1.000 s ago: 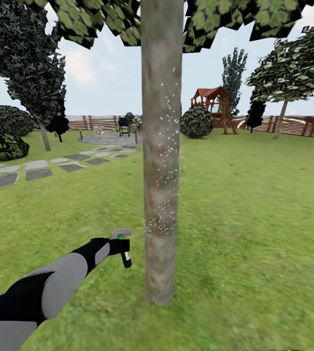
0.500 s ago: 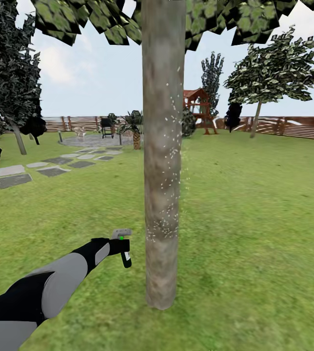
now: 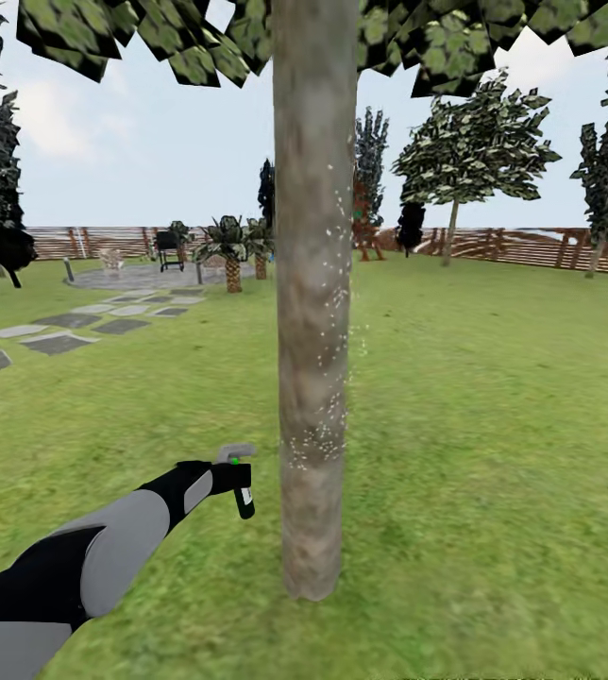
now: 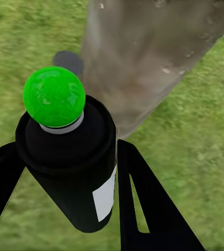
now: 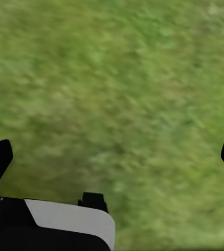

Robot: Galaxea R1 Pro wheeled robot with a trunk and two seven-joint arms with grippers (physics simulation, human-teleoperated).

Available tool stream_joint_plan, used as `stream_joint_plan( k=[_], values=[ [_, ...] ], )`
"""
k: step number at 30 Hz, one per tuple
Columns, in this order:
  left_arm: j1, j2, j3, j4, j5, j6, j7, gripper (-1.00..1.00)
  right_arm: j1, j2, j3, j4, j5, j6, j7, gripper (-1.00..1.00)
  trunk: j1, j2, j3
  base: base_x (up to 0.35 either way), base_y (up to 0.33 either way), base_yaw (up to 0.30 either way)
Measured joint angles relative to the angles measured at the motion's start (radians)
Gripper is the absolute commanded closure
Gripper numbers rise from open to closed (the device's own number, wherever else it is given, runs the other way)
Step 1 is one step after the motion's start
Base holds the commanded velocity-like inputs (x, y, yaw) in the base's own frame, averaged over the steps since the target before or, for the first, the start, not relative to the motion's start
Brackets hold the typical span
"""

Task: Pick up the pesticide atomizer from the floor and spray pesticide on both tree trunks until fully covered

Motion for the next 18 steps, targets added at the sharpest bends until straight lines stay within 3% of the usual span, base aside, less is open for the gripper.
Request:
stream_joint_plan(
  k=[9,18],
  values=[
    [0.000,0.000,0.000,0.000,0.000,0.000,0.000,1.00,0.000,0.004,0.000,0.000,0.000,0.000,0.000,-1.00,0.000,0.000,0.002,0.000,0.350,-0.177],
    [0.000,-0.005,-0.001,0.002,0.001,-0.003,-0.002,1.00,0.000,0.005,0.000,-0.001,0.001,0.000,0.000,-1.00,0.000,0.000,0.010,0.011,0.343,-0.251]
  ],
)
